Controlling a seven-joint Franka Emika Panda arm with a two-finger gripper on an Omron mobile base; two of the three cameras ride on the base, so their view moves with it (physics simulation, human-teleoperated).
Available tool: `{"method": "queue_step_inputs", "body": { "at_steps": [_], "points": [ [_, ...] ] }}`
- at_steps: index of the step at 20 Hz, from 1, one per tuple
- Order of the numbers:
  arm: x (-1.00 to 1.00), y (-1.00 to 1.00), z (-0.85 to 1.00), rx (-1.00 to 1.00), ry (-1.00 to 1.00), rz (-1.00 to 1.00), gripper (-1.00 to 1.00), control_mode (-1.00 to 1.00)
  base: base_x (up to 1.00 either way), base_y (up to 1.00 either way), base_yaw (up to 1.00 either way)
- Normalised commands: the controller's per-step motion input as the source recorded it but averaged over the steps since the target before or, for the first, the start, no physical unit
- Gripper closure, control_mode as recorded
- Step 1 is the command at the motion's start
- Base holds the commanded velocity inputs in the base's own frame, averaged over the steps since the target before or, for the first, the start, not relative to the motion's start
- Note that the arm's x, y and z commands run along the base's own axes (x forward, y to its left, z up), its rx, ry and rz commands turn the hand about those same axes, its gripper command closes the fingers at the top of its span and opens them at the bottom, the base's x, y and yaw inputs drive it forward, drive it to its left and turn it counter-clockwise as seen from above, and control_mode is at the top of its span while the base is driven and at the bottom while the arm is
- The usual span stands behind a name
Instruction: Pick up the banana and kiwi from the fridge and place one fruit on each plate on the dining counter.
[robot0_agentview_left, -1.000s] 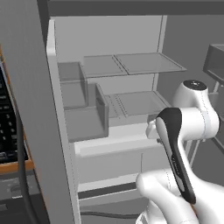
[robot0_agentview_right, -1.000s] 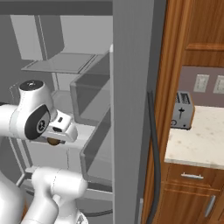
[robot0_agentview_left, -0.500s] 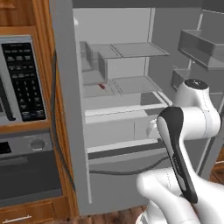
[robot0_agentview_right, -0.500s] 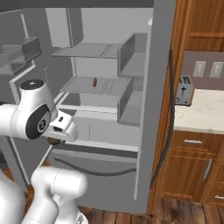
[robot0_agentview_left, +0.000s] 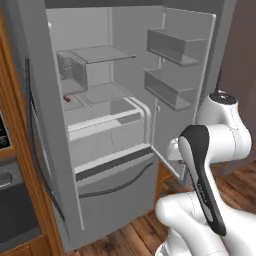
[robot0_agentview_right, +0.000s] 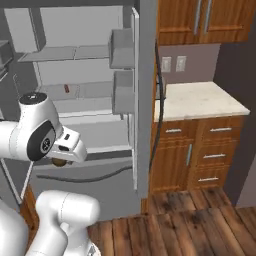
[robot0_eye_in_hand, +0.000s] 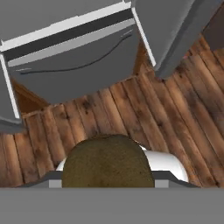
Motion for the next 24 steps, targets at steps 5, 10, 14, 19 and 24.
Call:
{"method": "queue_step_inputs", "body": {
  "at_steps": [5, 10, 14, 19, 24],
  "points": [
    [0.0, 0.0, 0.0, 0.0, 0.0, 0.0, 1.0, 1.0, 0.0, -0.12, -0.89],
    [0.0, 0.0, 0.0, 0.0, 0.0, 0.0, 1.0, 1.0, 0.0, -0.35, -0.86],
    [0.0, 0.0, 0.0, 0.0, 0.0, 0.0, 1.0, 1.0, 0.0, -0.44, -0.82],
    [0.0, 0.0, 0.0, 0.0, 0.0, 0.0, 1.0, 1.0, 0.16, -0.58, -0.7],
    [0.0, 0.0, 0.0, 0.0, 0.0, 0.0, 1.0, 1.0, 0.75, -0.82, -0.29]
  ]
}}
